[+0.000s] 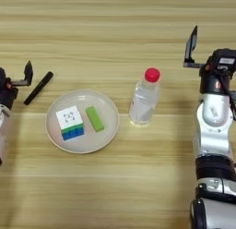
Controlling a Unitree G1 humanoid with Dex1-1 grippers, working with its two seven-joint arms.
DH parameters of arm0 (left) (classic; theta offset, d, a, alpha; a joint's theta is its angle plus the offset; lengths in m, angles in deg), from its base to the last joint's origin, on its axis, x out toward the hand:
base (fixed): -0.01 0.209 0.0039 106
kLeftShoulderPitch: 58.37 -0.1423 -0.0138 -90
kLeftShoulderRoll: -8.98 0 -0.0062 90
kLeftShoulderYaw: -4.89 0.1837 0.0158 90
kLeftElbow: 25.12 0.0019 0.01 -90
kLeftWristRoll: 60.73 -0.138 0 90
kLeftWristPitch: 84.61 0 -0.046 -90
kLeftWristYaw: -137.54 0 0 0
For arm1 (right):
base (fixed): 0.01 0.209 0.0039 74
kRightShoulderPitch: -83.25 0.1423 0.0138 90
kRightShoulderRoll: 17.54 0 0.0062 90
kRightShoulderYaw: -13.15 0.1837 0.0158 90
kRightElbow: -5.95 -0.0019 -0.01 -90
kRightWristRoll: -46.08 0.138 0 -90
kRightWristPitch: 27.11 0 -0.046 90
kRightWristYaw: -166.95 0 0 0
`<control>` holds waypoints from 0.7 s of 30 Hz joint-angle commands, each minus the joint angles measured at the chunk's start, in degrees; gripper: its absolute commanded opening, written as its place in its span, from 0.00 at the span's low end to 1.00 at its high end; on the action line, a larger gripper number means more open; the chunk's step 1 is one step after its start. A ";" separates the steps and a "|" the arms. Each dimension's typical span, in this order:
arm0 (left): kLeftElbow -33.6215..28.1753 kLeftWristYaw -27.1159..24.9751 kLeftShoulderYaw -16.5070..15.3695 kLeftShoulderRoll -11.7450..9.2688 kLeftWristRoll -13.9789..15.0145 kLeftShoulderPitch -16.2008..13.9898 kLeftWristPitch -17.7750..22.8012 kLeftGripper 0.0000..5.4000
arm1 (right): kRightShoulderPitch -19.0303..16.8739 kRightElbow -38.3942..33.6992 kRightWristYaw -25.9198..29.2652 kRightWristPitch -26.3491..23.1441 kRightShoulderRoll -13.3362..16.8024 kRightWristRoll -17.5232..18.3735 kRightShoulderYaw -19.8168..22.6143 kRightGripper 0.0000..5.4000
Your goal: Move the objects on the table
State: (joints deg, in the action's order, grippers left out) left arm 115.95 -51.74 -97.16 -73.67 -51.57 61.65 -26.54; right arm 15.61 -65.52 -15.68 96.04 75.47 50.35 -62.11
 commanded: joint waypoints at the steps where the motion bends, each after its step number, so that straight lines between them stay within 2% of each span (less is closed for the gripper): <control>1: -0.54 0.24 0.31 0.04 -0.67 0.03 0.09 1.00 | -1.08 -6.80 3.55 -5.82 1.74 3.68 0.67 1.00; 10: -0.83 0.50 0.46 0.19 -0.88 -0.07 0.14 1.00 | -3.89 -16.50 14.17 -15.15 3.49 7.91 -2.47 1.00; 16: -0.71 0.57 0.54 0.18 -0.93 -0.03 0.10 1.00 | -5.48 -20.44 22.89 -22.74 4.69 16.10 -2.30 1.00; 21: -0.53 0.54 0.51 0.08 -0.92 0.04 0.09 1.00 | -6.96 -23.91 28.89 -28.17 6.25 20.78 -2.22 1.00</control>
State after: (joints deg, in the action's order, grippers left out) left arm 115.55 -51.46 -96.78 -73.34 -51.86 61.65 -26.54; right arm 9.26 -87.74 11.03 70.21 80.34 69.45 -64.30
